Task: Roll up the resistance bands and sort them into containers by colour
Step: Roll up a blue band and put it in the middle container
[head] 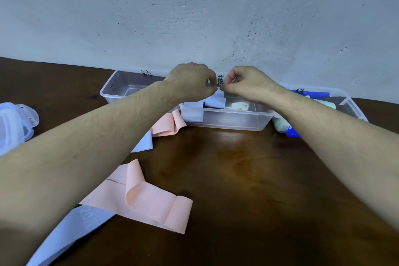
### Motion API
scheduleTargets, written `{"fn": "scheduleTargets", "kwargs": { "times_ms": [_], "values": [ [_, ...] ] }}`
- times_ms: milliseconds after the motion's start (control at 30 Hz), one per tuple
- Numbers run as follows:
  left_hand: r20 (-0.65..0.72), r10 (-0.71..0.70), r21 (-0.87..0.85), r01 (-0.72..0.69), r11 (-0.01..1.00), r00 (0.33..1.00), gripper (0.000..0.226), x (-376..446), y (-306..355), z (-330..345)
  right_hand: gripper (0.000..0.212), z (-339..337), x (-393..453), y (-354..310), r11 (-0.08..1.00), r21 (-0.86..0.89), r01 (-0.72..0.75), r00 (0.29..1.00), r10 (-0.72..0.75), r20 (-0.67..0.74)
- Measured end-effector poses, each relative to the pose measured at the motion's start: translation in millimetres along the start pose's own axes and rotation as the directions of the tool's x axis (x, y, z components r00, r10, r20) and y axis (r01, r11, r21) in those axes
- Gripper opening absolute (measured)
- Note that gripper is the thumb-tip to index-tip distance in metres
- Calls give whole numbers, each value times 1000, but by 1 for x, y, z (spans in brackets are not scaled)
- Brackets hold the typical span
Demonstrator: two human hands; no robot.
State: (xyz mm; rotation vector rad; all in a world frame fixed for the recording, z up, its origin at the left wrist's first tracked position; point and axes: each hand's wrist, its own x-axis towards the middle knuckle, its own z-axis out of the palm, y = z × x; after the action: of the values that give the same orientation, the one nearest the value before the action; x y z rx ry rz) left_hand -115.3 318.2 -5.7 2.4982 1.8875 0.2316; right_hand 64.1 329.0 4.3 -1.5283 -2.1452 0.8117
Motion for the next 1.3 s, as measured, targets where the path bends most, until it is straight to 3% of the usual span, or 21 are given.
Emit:
{"fn": "scheduleTargets", "kwargs": {
  "times_ms": [300, 467, 667, 767, 833, 933, 1133, 1300],
  "values": [
    [-83, -113, -83, 106, 991, 990, 22, -83, 23, -14, 12, 13, -53, -18, 994, -4, 108, 983, -106, 153],
    [-51, -253, -135, 244, 960, 966, 18, -150, 35, 1, 31, 40, -82, -16, 981, -33, 189, 948, -173, 268],
    [19, -423, -148, 421, 895, 906, 15, -220, 37, 16, 11, 74, -106, -26, 966, 59, 250, 894, -254, 369],
    [19, -468, -126, 467, 875, 883, 17, -246, 37, 17, 20, 92, -113, -33, 968, 52, 244, 886, -245, 395],
    [11, -499, -124, 496, 859, 867, 20, -258, 30, 19, 25, 108, -113, -39, 967, 29, 253, 884, -244, 399],
    [26, -532, -155, 529, 834, 846, 26, -267, 13, 21, 17, 128, -104, -46, 969, 27, 246, 896, -238, 374],
    [-14, -568, -211, 552, 806, 823, 36, -249, -37, 36, 31, 149, -81, -60, 963, -81, 258, 928, -223, 300],
    [28, -489, -97, 489, 867, 872, 40, -220, -63, 47, 35, 163, -63, -64, 960, -164, 227, 947, -179, 267]
  ]
}}
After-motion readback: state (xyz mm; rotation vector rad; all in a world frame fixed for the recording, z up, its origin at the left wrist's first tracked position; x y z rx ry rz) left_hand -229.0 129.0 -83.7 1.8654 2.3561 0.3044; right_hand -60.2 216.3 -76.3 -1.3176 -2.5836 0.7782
